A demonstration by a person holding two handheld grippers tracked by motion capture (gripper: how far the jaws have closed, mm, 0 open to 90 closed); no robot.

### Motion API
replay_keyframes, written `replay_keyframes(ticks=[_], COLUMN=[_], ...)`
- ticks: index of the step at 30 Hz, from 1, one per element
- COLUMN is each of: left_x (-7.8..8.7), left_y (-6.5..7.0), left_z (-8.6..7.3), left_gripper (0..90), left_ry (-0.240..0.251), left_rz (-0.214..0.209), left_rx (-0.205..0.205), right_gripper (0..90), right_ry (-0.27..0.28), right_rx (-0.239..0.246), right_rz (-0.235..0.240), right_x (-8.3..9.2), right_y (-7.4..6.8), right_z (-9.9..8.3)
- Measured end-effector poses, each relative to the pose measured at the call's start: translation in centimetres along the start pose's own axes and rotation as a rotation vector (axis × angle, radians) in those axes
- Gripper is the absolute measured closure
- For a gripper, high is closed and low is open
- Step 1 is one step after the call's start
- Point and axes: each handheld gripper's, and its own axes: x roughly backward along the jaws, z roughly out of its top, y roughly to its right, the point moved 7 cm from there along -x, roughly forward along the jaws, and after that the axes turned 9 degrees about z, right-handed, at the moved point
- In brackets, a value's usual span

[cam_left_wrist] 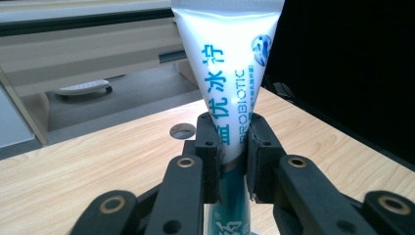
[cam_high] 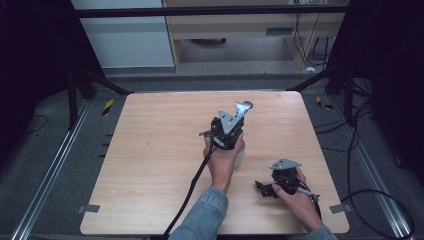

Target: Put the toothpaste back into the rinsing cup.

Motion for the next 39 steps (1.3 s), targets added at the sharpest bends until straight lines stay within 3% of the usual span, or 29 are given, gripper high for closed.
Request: replay_keyframes(ticks=[9, 15, 27, 39], left_x=[-0.4, -0.7, -1.4, -1.4], left_y=[-0.3, -0.3, -0.3, -0.4], left_z=[-1.1, -2.1, -3.8, -4.1], left_gripper=[77.9, 77.8, 77.8, 77.6], left_ry=[-0.017, -0.038, -0.107, -0.131], left_rz=[0.002, -0.022, -0.035, -0.037], left_rx=[0.009, 0.020, -0.012, -0.012], right_gripper=[0.6, 0.6, 0.6, 0.6], right_ry=[-0.001, 0.000, -0.001, -0.001], right_rx=[0.000, -0.001, -0.004, -0.002], right_rz=[0.001, 0.003, 0.002, 0.003], right_x=[0.0, 0.0, 0.0, 0.0], right_y=[0.0, 0.0, -0.1, 0.0], right_z=[0.0, 0.0, 0.0, 0.0])
